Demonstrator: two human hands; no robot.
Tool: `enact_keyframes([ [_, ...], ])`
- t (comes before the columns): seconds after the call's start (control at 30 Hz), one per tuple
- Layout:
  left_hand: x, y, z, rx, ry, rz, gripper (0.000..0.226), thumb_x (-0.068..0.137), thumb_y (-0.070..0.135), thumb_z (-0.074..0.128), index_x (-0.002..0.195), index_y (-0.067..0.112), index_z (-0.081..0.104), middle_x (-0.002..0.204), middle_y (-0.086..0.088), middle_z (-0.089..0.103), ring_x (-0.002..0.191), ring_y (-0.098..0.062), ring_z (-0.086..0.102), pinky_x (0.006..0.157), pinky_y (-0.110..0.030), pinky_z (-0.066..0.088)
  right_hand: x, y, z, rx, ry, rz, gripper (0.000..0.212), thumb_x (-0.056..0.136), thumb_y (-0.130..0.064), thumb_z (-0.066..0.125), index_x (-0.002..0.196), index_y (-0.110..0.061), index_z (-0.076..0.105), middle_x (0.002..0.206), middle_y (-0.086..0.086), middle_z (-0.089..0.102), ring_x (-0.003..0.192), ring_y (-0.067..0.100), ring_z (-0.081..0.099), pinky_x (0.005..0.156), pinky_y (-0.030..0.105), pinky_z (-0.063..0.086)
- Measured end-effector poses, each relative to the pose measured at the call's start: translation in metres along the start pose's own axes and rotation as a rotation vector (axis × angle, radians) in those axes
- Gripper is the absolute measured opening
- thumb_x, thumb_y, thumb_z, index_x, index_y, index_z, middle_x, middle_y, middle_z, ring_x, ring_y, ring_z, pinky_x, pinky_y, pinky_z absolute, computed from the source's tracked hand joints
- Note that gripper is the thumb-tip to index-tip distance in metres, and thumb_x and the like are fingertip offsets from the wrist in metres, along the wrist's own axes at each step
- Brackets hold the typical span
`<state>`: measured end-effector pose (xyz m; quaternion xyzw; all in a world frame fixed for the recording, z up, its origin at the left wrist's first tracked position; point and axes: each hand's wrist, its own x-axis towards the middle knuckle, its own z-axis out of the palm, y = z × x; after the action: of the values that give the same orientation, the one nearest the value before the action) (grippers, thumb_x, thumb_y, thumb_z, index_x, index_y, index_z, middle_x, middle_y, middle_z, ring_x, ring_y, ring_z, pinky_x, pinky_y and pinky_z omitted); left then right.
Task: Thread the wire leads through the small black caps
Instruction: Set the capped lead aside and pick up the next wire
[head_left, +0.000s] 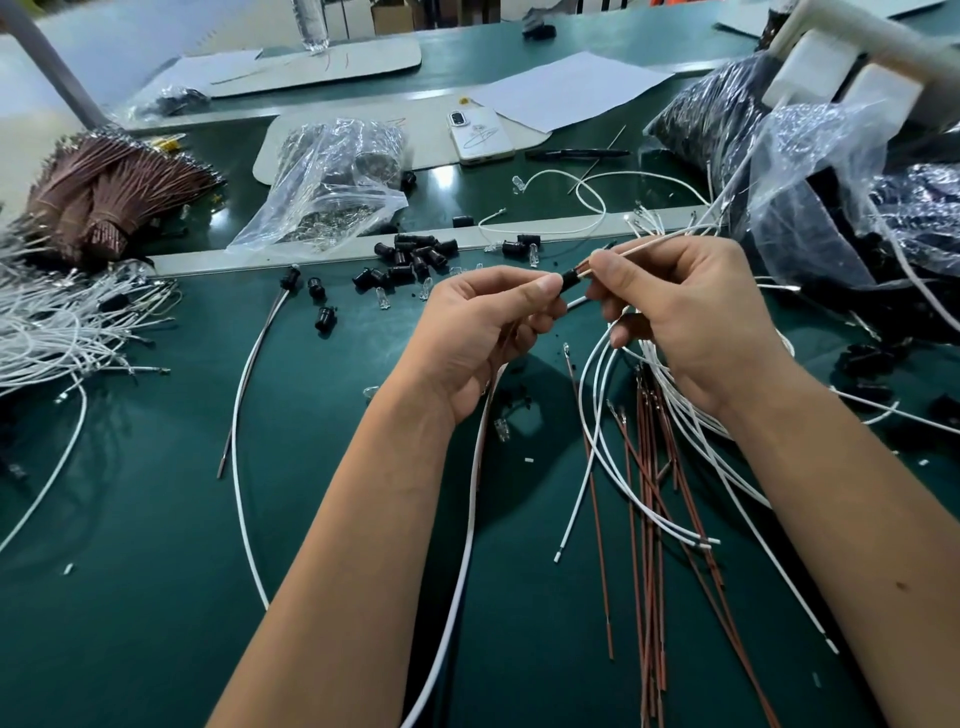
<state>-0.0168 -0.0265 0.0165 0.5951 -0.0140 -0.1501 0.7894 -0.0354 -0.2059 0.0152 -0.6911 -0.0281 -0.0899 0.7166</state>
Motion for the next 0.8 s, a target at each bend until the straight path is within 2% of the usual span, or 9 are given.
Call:
enact_keyframes([
  [0.23,0.0015,-0.0004,-0.0004,-0.001,0.007,-0.007,0.007,0.09,0.01,0.072,0.085,0.005,0.074,0.073,-0.008,0.07,0.056,-0.009,0.057,0.052,-0.013,0.046,0.0018,0.0011,-0.0001,0.002,-0.018,-0.003,0.007,0.094,-0.008,0.073,0.087,-0.005,0.073,0.068,0.004,0.068,0.057,0.014,0.056,0.046,0.02,0.048],
  [0.33,0.0018,-0.0005,-0.0009,0.009,0.005,-0.013,0.017,0.092,0.015,0.07,0.094,-0.002,0.072,0.071,-0.006,0.069,0.056,-0.01,0.056,0.052,-0.013,0.045,0.0014,0.0015,0.0003,-0.012,-0.021,-0.061,0.004,0.092,-0.008,0.075,0.088,-0.007,0.076,0.069,0.006,0.069,0.056,0.016,0.055,0.046,0.021,0.048],
  [0.5,0.001,-0.0018,-0.0018,0.057,-0.02,0.007,0.018,0.092,0.02,0.07,0.087,0.003,0.076,0.069,-0.004,0.067,0.055,-0.01,0.052,0.05,-0.014,0.04,0.0002,0.0036,0.0015,-0.072,0.019,-0.137,0.007,0.091,-0.014,0.078,0.087,-0.008,0.077,0.067,0.011,0.068,0.05,0.017,0.053,0.043,0.025,0.046],
  [0.67,-0.0002,-0.0029,0.0023,0.083,0.001,0.076,0.009,0.085,0.015,0.078,0.075,0.014,0.078,0.073,-0.007,0.071,0.057,-0.011,0.057,0.053,-0.016,0.044,0.0022,0.0058,-0.0005,-0.064,0.028,-0.126,0.017,0.094,-0.017,0.076,0.082,-0.005,0.073,0.061,0.003,0.064,0.045,0.015,0.05,0.038,0.023,0.041],
  [0.8,-0.0004,-0.0033,0.0046,0.098,0.014,0.122,0.004,0.083,0.012,0.079,0.08,0.012,0.077,0.076,-0.009,0.072,0.059,-0.012,0.061,0.056,-0.017,0.047,0.0041,0.006,-0.0038,-0.069,0.032,-0.118,0.02,0.096,-0.021,0.073,0.082,-0.007,0.071,0.062,-0.001,0.063,0.046,0.013,0.049,0.038,0.023,0.04],
])
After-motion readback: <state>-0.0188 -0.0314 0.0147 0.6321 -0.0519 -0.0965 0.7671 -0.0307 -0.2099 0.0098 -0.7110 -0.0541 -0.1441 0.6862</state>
